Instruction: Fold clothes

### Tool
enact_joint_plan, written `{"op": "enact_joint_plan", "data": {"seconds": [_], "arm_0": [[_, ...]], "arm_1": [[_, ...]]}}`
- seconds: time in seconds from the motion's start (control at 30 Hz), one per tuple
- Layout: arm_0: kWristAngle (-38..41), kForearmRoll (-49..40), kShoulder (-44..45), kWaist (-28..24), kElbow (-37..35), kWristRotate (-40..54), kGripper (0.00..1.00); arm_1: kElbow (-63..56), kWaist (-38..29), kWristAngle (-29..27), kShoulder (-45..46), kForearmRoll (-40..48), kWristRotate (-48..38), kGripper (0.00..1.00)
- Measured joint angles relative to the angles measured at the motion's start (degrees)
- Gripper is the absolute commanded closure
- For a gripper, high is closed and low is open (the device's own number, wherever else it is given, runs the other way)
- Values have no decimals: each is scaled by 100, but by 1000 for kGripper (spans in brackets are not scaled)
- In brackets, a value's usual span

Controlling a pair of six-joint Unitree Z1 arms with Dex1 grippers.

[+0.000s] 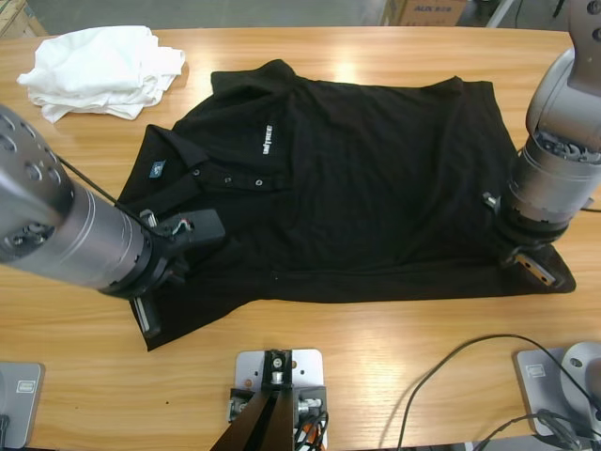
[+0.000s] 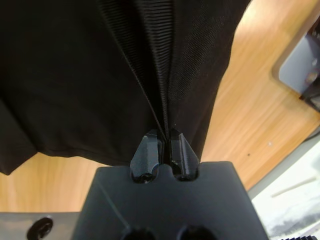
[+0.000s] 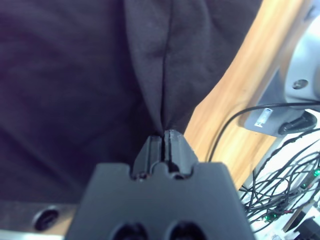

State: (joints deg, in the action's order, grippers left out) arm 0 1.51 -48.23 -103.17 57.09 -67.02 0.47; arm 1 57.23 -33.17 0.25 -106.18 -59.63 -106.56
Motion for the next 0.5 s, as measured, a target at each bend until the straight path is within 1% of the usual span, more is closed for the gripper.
{"op": "enact_joint_plan", "data": {"seconds": [0.13,0.27,0.5], "arm_0": [[-125,0,0,-244,-428,57,1000],[-214,-71,-42,-554,-821,304,1000],[-396,-399,-320,-949,-1608,803,1000]], "arm_1": [[208,47,-30,-4,6,202,1000],[306,163,-143,-11,7,340,1000],[476,562,-462,-11,37,666,1000]]}}
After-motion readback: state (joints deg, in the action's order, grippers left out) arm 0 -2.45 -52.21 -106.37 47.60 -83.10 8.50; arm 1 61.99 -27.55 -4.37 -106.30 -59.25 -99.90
